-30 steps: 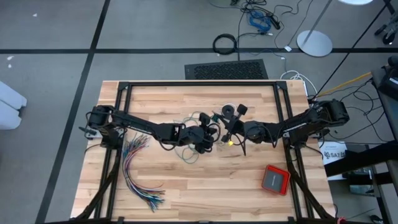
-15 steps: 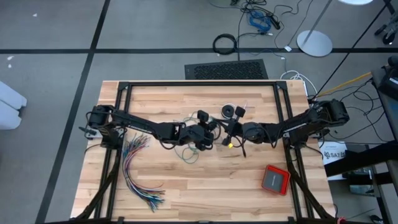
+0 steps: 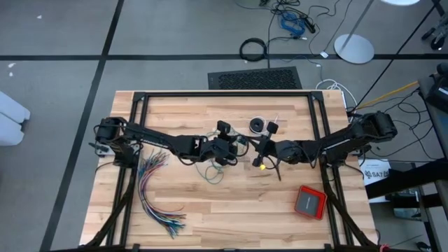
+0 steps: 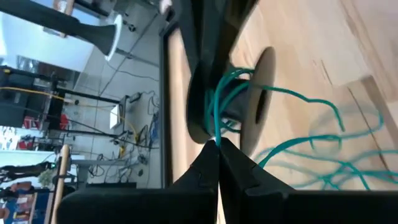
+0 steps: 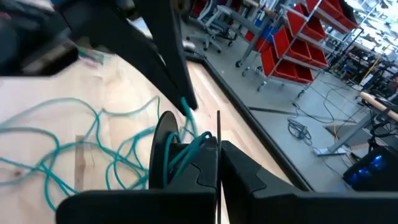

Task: Coil cords
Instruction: Coil the green wire onto the spool

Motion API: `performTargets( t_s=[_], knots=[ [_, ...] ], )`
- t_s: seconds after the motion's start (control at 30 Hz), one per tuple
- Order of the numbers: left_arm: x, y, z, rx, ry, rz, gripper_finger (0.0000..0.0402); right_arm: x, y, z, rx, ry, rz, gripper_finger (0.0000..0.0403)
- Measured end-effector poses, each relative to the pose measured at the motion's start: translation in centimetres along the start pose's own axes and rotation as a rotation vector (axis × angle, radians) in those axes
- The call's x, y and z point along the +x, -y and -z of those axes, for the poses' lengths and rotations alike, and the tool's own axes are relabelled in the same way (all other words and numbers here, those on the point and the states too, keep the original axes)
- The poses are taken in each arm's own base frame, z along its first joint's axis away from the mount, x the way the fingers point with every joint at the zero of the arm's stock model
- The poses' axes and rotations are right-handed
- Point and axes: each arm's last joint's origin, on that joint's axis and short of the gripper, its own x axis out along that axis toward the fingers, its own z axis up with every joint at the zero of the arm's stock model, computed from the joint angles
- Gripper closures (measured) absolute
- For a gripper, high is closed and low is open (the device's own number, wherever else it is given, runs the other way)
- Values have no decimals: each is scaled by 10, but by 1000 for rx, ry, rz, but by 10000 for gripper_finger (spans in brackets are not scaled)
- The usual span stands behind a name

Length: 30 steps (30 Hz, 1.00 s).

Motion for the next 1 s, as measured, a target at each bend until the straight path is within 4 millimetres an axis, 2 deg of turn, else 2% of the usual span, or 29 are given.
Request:
performTargets(
  t_s=[0.2,0.47,0.8,1.0],
  knots=[
    [2,-13,8,-20,-10,4,401,-11,6,-14,30,58,-12,403],
    [8,-25,12,-118,92,87,401,-28,13,-30,73,131,-31,403],
    [18,-50,17,-305,300,185,353,-48,30,-48,106,231,-11,403],
    [23,-61,21,-396,363,207,341,-57,40,-57,93,290,21,403]
  ],
)
